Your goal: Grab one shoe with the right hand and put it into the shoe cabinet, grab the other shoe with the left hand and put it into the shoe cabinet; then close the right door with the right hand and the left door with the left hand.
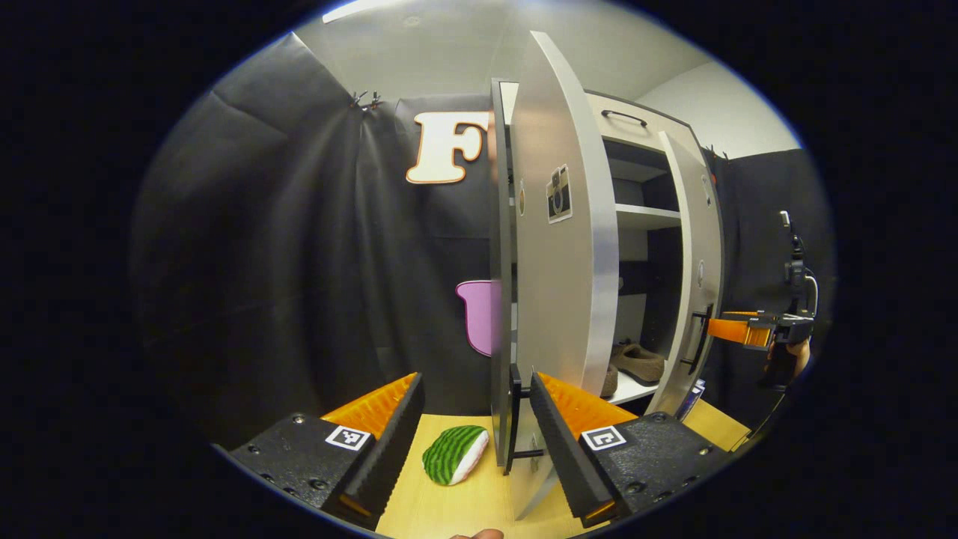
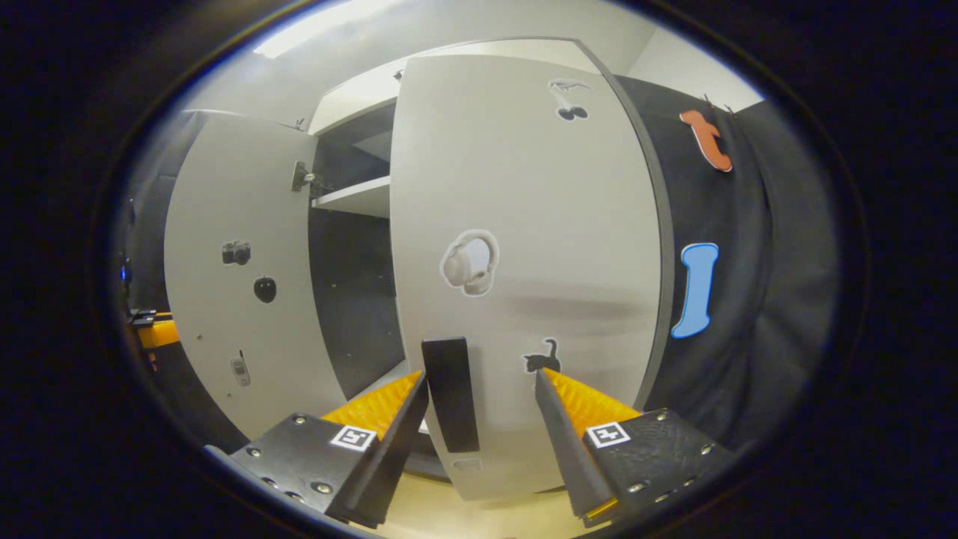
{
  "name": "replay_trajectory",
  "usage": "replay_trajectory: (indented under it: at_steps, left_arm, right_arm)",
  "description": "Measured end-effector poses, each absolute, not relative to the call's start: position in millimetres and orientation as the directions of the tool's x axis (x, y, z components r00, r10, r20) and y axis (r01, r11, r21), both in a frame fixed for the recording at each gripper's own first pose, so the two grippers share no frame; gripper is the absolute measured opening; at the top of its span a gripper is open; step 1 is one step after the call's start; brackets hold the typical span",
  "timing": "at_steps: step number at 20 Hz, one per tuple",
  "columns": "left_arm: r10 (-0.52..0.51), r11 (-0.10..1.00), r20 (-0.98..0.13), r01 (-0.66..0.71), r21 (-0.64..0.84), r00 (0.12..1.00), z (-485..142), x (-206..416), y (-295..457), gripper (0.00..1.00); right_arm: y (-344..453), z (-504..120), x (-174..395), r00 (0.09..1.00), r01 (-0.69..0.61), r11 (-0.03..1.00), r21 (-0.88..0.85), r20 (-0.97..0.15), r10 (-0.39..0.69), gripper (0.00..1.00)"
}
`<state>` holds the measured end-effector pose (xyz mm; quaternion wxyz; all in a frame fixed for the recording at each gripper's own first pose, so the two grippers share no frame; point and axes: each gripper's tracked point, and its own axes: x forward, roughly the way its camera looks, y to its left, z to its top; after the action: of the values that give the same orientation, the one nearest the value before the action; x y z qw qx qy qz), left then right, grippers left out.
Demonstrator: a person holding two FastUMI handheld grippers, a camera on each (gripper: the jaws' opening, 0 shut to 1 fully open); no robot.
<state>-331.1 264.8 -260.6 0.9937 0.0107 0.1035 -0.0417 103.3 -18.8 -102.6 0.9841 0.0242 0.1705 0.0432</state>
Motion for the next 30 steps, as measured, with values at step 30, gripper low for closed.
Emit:
replay_trajectory:
  at_steps: [30]
  left_arm:
    - [-0.313,0.948,-0.17,0.297,-0.111,0.935,-277.9,-299.1,122.3,0.75]
  right_arm:
    - [-92.3,-45.7,27.3,0.958,0.049,0.99,0.129,-0.287,-0.01,0.87]
